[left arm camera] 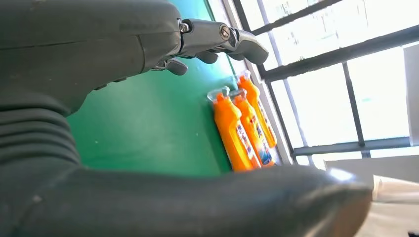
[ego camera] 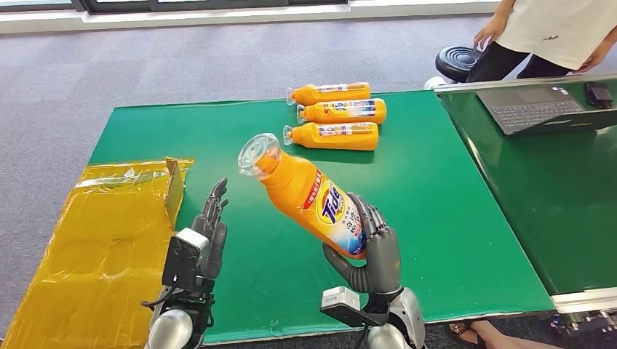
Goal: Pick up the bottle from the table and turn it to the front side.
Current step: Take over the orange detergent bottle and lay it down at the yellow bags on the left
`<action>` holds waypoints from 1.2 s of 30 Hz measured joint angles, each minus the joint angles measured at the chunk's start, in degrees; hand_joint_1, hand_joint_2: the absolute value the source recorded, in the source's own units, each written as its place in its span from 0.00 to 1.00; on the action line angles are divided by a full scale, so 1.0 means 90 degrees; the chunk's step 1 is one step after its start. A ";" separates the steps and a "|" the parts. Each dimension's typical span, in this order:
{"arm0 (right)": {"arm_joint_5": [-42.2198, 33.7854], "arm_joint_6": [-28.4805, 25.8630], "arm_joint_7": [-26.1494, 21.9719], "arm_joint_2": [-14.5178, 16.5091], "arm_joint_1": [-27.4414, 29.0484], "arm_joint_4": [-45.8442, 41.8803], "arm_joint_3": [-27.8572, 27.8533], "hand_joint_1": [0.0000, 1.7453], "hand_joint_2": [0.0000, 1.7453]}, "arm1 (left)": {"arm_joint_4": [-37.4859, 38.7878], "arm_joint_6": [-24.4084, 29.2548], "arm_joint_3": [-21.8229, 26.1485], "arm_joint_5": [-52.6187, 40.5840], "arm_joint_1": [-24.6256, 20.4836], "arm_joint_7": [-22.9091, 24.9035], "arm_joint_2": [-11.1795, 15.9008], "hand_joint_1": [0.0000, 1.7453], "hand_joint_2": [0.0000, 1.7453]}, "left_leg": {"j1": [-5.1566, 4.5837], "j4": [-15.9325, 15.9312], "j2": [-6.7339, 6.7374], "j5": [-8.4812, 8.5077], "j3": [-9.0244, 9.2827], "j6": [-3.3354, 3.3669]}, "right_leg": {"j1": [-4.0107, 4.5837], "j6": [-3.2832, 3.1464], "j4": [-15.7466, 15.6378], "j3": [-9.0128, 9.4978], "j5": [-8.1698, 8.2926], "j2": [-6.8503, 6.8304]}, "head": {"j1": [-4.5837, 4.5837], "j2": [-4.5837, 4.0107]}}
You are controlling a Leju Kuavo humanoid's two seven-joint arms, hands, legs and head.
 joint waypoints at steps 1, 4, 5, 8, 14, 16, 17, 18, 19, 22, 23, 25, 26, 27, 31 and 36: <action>-0.0007 0.0047 0.0004 0.0013 -0.0016 0.0012 0.0000 1.00 1.00 | -0.0002 -0.0061 -0.0037 -0.0015 -0.0042 0.0023 0.0001 0.00 1.00 | 0.0000 0.0000 0.0000 0.0000 0.0000 0.0000 | 0.0000 0.0000 0.0000 0.0000 0.0000 0.0000 | 0.0000 0.0000; -0.0016 0.0188 0.0025 0.0048 -0.0031 0.0032 0.0000 1.00 1.00 | -0.0010 -0.0222 -0.0145 0.0021 -0.0138 0.0033 0.0015 0.00 1.00 | 0.0000 0.0000 0.0000 0.0000 0.0000 0.0000 | 0.0001 0.0000 0.0000 -0.0001 0.0000 0.0000 | 0.0000 0.0000; -0.0026 0.0223 0.0029 0.0056 -0.0031 0.0038 0.0000 1.00 1.00 | -0.0029 -0.0263 -0.0173 0.0036 -0.0155 0.0031 0.0026 0.00 1.00 | 0.0000 0.0000 0.0000 0.0000 -0.0001 0.0000 | 0.0001 0.0000 0.0000 -0.0001 0.0000 0.0000 | 0.0000 0.0000; -0.0095 0.0357 0.0022 0.0066 -0.0037 0.0075 0.0000 1.00 1.00 | -0.0152 -0.0413 -0.0263 0.0025 -0.0174 0.0047 0.0087 0.00 1.00 | 0.0000 -0.0001 0.0001 0.0000 -0.0003 -0.0001 | 0.0002 0.0000 0.0000 -0.0004 0.0000 0.0001 | 0.0000 0.0000; -0.0198 0.0518 -0.0017 0.0126 -0.0216 0.0285 0.0000 1.00 1.00 | -0.0419 -0.0566 -0.0489 0.0055 -0.0265 0.0295 0.0239 0.00 1.00 | 0.0000 -0.0001 0.0001 0.0001 -0.0005 -0.0002 | 0.0002 -0.0001 0.0000 -0.0007 0.0000 0.0001 | 0.0000 0.0000; -0.0215 0.0541 -0.0008 0.0155 -0.0279 0.0369 0.0000 1.00 1.00 | -0.0469 -0.0610 -0.0536 0.0184 -0.0324 0.0322 0.0276 0.00 1.00 | 0.0000 -0.0001 0.0001 0.0003 -0.0005 -0.0003 | 0.0002 -0.0002 0.0000 -0.0006 0.0002 0.0001 | 0.0000 0.0000; -0.0220 0.0548 -0.0004 0.0165 -0.0292 0.0405 0.0000 1.00 1.00 | -0.0517 -0.0638 -0.0559 0.0244 -0.0342 0.0333 0.0299 0.00 1.00 | 0.0000 0.0000 0.0001 0.0003 -0.0005 -0.0003 | 0.0002 -0.0003 0.0000 -0.0006 0.0003 0.0001 | 0.0000 0.0000; -0.0225 0.0551 0.0000 0.0172 -0.0294 0.0432 0.0000 1.00 1.00 | -0.0571 -0.0663 -0.0579 0.0284 -0.0352 0.0350 0.0321 0.00 1.00 | 0.0000 0.0000 0.0001 0.0003 -0.0005 -0.0003 | 0.0002 -0.0003 0.0000 -0.0006 0.0003 0.0000 | 0.0000 0.0000; -0.0227 0.0554 0.0002 0.0178 -0.0294 0.0459 -0.0001 1.00 1.00 | -0.0630 -0.0682 -0.0599 0.0309 -0.0356 0.0370 0.0347 0.00 1.00 | 0.0000 0.0000 0.0001 0.0003 -0.0005 -0.0003 | 0.0001 -0.0003 0.0000 -0.0006 0.0003 0.0000 | 0.0000 0.0000; -0.0231 0.0568 0.0001 0.0200 -0.0293 0.0538 -0.0014 1.00 1.00 | -0.0758 -0.0737 -0.0655 0.0342 -0.0377 0.0410 0.0412 0.00 1.00 | 0.0000 0.0000 0.0001 0.0003 -0.0006 -0.0003 | 0.0001 -0.0003 0.0000 -0.0008 0.0003 0.0001 | 0.0000 0.0000; -0.0232 0.0570 -0.0002 0.0210 -0.0292 0.0562 -0.0027 1.00 1.00 | -0.0789 -0.0757 -0.0677 0.0358 -0.0387 0.0417 0.0429 0.00 1.00 | 0.0000 0.0000 0.0001 0.0003 -0.0006 -0.0003 | 0.0001 -0.0003 0.0000 -0.0008 0.0003 0.0001 | 0.0000 0.0000; -0.0231 0.0570 -0.0019 0.0232 -0.0288 0.0610 -0.0062 1.00 1.00 | -0.0847 -0.0806 -0.0728 0.0411 -0.0422 0.0433 0.0457 0.00 1.00 | 0.0000 0.0000 0.0001 0.0003 -0.0007 -0.0003 | 0.0001 -0.0003 0.0000 -0.0009 0.0003 0.0001 | 0.0000 0.0000; -0.0231 0.0566 -0.0036 0.0242 -0.0285 0.0635 -0.0081 1.00 1.00 | -0.0875 -0.0841 -0.0758 0.0444 -0.0448 0.0450 0.0469 0.00 1.00 | 0.0000 0.0000 0.0001 0.0003 -0.0007 -0.0003 | 0.0001 -0.0003 0.0000 -0.0010 0.0003 0.0001 | 0.0000 0.0000; -0.0232 0.0559 -0.0056 0.0251 -0.0282 0.0659 -0.0095 1.00 1.00 | -0.0903 -0.0890 -0.0787 0.0484 -0.0480 0.0474 0.0480 0.00 1.00 | 0.0000 0.0000 0.0001 0.0003 -0.0007 -0.0003 | 0.0001 -0.0003 0.0000 -0.0010 0.0003 0.0001 | 0.0000 0.0000; -0.0246 0.0531 -0.0110 0.0286 -0.0276 0.0733 -0.0124 1.00 1.00 | -0.0979 -0.1033 -0.0883 0.0614 -0.0631 0.0601 0.0505 0.00 1.00 | 0.0000 0.0000 0.0001 0.0003 -0.0007 -0.0003 | 0.0001 -0.0003 0.0000 -0.0010 0.0003 0.0002 | 0.0000 0.0000; -0.0274 0.0525 -0.0130 0.0330 -0.0277 0.0795 -0.0178 1.00 1.00 | -0.0988 -0.1105 -0.0937 0.0719 -0.0763 0.0692 0.0512 0.00 1.00 | 0.0000 0.0000 0.0001 0.0004 -0.0007 -0.0004 | 0.0002 -0.0003 0.0000 -0.0011 0.0004 0.0002 | 0.0000 0.0000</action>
